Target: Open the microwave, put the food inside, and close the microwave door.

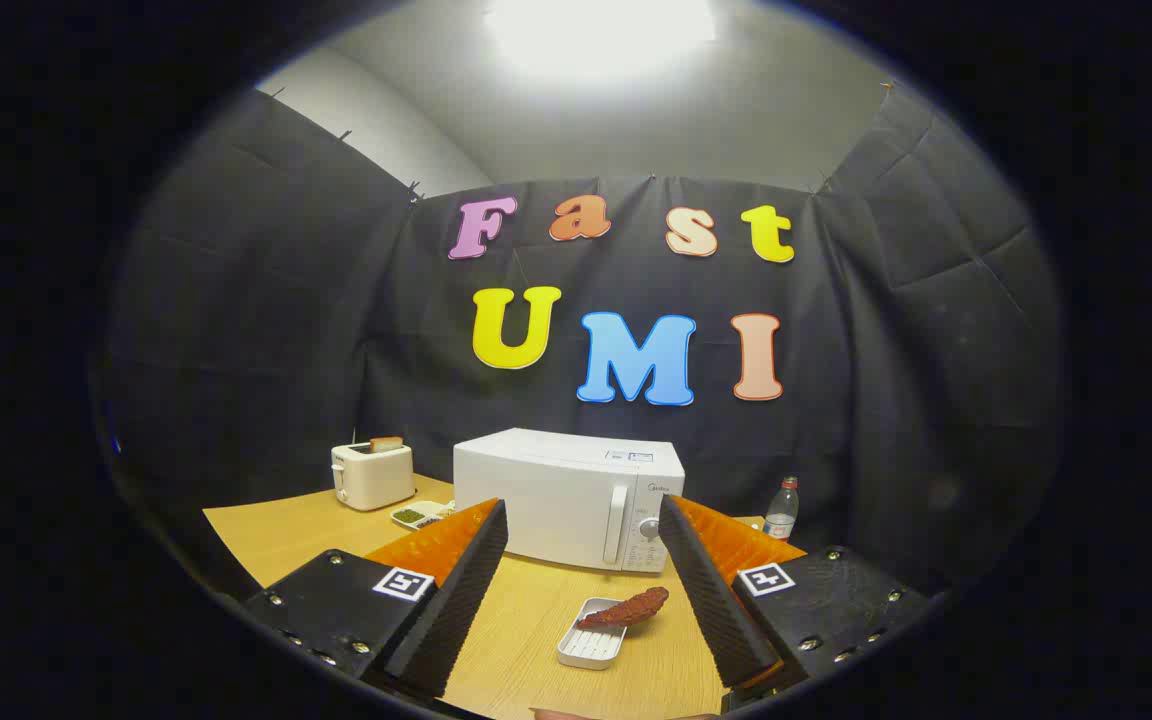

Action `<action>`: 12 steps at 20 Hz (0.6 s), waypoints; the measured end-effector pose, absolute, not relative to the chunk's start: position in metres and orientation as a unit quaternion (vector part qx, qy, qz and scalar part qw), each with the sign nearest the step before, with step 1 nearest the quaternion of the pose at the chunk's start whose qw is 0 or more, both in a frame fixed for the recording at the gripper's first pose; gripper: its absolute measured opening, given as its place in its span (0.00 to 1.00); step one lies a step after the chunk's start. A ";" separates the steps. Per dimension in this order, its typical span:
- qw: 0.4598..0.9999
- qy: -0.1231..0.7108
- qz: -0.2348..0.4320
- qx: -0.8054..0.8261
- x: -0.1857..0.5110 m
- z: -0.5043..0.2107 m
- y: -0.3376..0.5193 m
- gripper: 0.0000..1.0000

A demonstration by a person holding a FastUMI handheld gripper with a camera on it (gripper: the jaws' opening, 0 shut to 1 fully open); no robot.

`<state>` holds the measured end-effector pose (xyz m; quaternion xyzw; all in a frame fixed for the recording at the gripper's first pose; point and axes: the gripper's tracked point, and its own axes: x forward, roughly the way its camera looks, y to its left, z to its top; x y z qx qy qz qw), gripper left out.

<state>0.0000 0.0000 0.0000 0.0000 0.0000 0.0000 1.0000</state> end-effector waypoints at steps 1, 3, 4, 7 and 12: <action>1.000 0.001 0.000 0.000 0.000 -0.001 0.001 0.95; 1.000 -0.001 0.000 0.005 0.001 0.001 0.000 0.95; 1.000 -0.001 0.000 0.008 0.000 0.003 0.000 0.95; 1.000 -0.002 -0.004 0.008 0.000 0.001 -0.003 0.95; 1.000 0.000 0.002 0.014 0.000 0.001 -0.002 0.95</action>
